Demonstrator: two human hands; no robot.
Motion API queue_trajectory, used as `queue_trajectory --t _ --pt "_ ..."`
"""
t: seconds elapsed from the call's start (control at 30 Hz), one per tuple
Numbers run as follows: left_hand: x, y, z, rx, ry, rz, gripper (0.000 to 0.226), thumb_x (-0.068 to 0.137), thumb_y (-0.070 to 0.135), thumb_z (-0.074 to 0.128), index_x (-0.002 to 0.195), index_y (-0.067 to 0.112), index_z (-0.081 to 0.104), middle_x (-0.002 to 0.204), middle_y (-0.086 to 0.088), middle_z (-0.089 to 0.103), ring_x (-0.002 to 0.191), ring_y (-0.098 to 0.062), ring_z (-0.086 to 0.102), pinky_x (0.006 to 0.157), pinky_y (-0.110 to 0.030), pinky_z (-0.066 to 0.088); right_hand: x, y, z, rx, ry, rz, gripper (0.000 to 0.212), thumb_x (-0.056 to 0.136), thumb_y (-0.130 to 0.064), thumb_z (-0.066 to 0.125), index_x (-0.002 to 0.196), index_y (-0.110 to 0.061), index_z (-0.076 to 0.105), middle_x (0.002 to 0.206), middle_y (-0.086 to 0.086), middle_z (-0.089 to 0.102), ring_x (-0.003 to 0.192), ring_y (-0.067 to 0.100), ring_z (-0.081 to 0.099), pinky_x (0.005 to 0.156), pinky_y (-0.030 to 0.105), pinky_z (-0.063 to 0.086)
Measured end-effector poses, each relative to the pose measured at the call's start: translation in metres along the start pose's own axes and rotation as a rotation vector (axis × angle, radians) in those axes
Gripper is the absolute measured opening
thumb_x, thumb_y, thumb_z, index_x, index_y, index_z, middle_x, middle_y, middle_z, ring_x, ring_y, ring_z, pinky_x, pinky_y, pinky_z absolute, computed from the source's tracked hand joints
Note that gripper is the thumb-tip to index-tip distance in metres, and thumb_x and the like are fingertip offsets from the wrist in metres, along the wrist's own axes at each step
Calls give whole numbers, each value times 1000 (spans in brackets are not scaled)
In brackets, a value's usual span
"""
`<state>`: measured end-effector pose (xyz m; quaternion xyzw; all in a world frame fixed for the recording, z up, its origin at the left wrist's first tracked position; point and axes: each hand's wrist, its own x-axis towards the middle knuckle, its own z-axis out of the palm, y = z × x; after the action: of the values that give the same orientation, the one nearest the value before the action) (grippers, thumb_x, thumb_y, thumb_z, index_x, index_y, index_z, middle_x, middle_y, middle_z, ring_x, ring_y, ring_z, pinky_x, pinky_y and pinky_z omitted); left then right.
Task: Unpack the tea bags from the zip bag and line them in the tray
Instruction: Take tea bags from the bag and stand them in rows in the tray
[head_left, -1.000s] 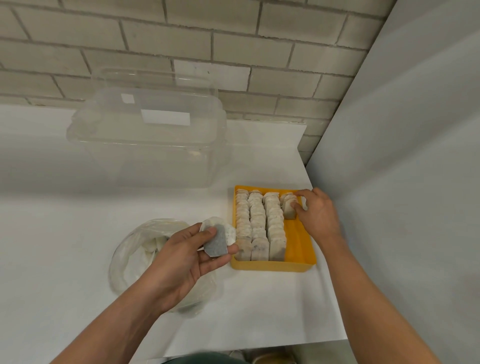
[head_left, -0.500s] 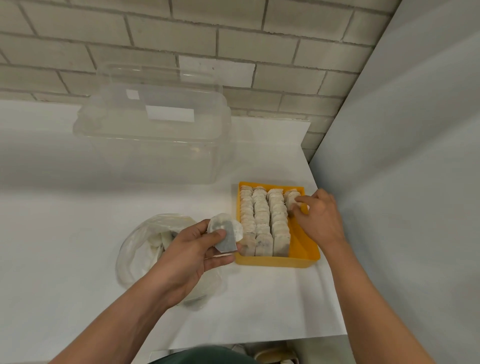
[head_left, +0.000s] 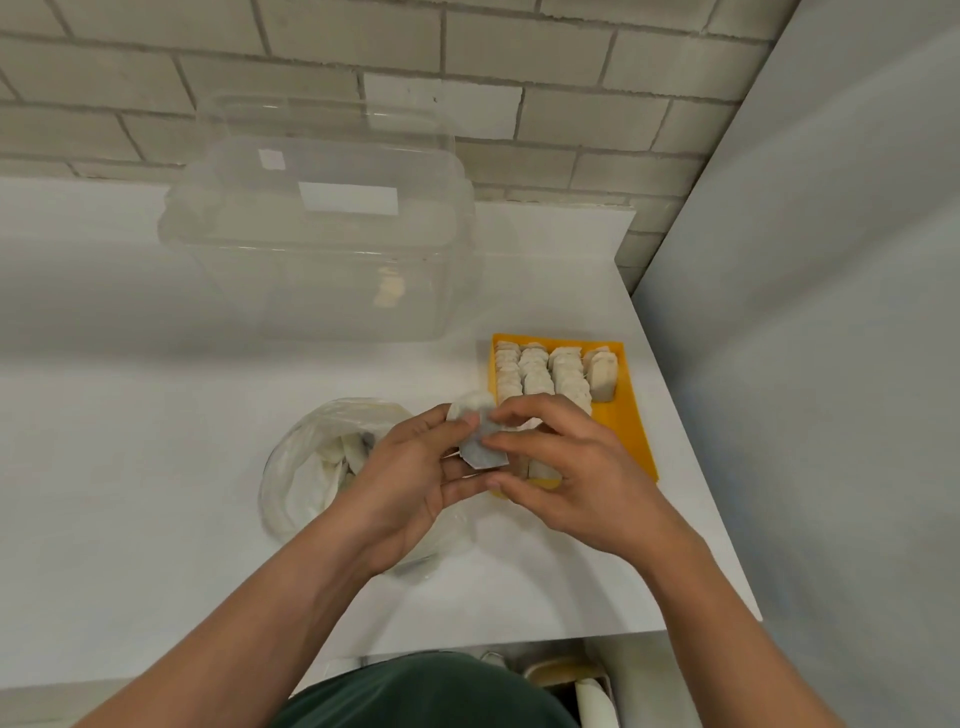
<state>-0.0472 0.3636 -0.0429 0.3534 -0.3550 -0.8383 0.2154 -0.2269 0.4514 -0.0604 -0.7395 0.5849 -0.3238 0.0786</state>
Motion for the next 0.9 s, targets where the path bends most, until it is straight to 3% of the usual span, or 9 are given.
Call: queue_trajectory --t 0.17,0.33,0.5,0.67,0.8,0.9 --pt "-1 1 2 -46 24 -54 34 108 24 47 121 3 71 116 -16 77 96 -26 76 95 -39 60 -2 -5 0 -81 67 -18 19 96 -22 72 111 -13 78 120 0 68 106 14 64 84 35 57" --pt "-3 4 4 -101 32 -92 35 108 27 47 122 2 68 114 -18 77 101 -31 77 98 -43 58 4 -14 -6 -12 177 86 14 98 -13 69 109 -10 77 109 -1 72 104 13 67 87 34 55" --pt "-2 8 5 -162 -7 -102 37 106 27 51 126 1 66 119 -20 75 105 -35 76 89 -40 63 13 -19 -15 64 233 163 10 99 -12 68 104 -12 76 103 -5 72 100 8 67 85 31 54" --pt "-1 11 6 -203 -45 -73 29 103 22 55 113 3 73 115 -17 76 95 -30 78 82 -36 65 6 -13 -7 -86 143 47 14 98 -20 71 109 -15 78 113 -4 68 106 16 63 87 35 52" --pt "-1 8 3 -153 -57 -35 35 101 8 52 82 13 81 100 -12 76 87 -28 78 82 -35 64 6 -10 -6 -123 123 50 16 98 -24 70 110 -18 78 117 -4 66 110 18 61 87 37 52" --pt "-1 7 2 -52 -72 13 30 102 -3 48 103 6 76 106 -16 77 93 -26 77 85 -34 64 8 -17 -9 -23 150 85 17 98 -23 68 110 -18 79 116 -5 66 110 16 61 91 32 51"
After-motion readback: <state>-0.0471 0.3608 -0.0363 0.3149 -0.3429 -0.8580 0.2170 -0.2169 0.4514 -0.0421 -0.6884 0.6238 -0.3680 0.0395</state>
